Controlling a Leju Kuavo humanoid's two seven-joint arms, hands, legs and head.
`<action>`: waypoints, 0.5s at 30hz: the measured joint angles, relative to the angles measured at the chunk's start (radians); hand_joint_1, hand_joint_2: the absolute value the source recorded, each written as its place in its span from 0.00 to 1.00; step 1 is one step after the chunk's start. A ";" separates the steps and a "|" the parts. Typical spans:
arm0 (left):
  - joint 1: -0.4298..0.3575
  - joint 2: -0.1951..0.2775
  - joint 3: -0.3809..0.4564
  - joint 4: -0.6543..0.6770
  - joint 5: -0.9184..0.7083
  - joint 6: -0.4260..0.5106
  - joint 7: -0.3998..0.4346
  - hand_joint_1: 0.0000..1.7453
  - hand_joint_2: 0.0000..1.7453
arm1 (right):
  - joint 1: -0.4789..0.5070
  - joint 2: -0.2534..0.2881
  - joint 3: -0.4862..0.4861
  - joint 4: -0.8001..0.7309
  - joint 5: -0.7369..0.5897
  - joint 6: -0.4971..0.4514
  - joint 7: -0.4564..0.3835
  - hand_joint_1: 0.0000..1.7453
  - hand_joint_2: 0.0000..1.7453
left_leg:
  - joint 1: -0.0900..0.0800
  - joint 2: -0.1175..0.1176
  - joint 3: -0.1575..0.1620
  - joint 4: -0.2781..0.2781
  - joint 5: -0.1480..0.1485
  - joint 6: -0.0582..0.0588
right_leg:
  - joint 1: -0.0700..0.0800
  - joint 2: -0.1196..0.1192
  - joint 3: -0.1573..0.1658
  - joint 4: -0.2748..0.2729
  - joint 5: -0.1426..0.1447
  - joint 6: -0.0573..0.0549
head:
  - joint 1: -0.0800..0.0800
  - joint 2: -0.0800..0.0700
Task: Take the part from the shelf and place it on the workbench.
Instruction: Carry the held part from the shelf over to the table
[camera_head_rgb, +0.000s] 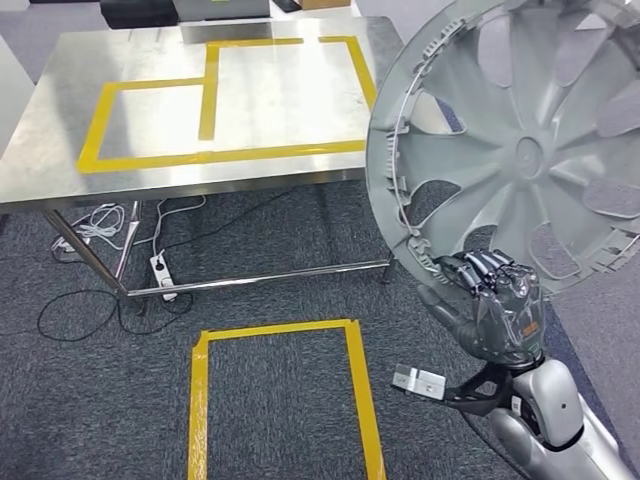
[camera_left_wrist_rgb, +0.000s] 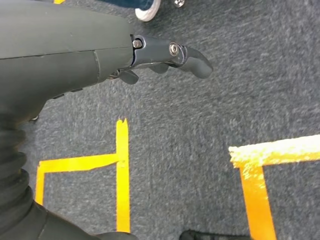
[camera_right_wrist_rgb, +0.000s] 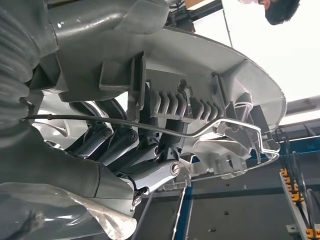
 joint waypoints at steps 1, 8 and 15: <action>-0.001 0.000 0.000 0.000 -0.001 0.000 -0.001 0.00 1.00 | 0.000 0.000 -0.001 0.000 0.001 0.000 0.000 1.00 1.00 | 0.000 0.000 0.001 0.000 -0.002 0.004 | 0.000 0.000 -0.035 0.066 -0.027 0.002 | 0.001 0.000; 0.000 -0.005 -0.001 0.000 -0.006 -0.002 -0.008 0.00 1.00 | -0.004 0.000 -0.004 0.000 0.003 0.008 0.002 1.00 1.00 | -0.002 -0.001 0.040 0.003 -0.039 -0.003 | -0.001 -0.002 -0.043 0.000 0.085 0.003 | 0.001 0.000; -0.005 -0.004 -0.002 0.000 -0.009 -0.003 -0.010 0.00 1.00 | -0.005 0.000 -0.005 -0.004 0.002 0.009 0.014 1.00 1.00 | -0.005 0.000 0.027 0.067 -0.093 -0.037 | -0.003 -0.001 0.017 -0.071 0.058 -0.037 | -0.006 0.000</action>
